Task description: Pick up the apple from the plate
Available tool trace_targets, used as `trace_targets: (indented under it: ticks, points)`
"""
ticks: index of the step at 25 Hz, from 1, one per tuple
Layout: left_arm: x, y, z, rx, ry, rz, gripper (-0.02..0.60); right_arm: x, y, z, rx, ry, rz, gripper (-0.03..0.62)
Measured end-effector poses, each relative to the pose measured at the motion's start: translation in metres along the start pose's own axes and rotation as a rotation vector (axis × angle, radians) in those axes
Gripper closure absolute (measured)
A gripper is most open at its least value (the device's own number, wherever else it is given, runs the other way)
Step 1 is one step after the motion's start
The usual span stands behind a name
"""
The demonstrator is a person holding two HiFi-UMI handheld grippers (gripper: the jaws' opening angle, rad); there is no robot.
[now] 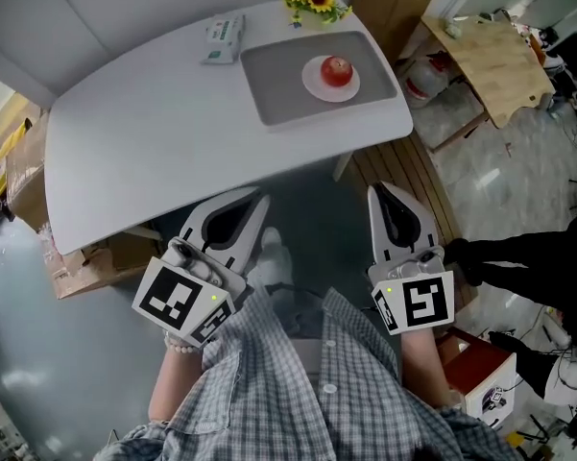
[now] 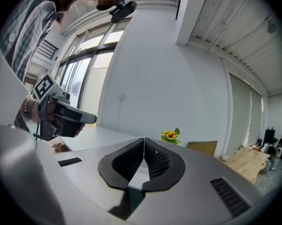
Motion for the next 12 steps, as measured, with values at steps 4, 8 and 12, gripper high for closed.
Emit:
trace_targets:
  ticks: [4,8,12]
  points:
    - [0.007,0.034,-0.017,-0.014,0.019,0.015,0.572,0.001,-0.004,-0.033,-0.021,0.014,-0.027,0.571]
    - [0.017,0.063,-0.034,-0.031,0.033,0.020,0.572,0.005,-0.014,-0.059,-0.071,0.012,-0.071,0.572]
    - [0.025,0.092,-0.049,-0.060,0.041,0.022,0.572,0.006,-0.021,-0.087,-0.107,0.025,-0.103,0.572]
Point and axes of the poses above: the fingertips, and each gripper's own axes: z backward along the fingers, y to its left, x out of its top, the point moved 4 cm from there along z, backward along the fingers, and after that the axes turned 14 degrees about -x, right-handed, at the moved point
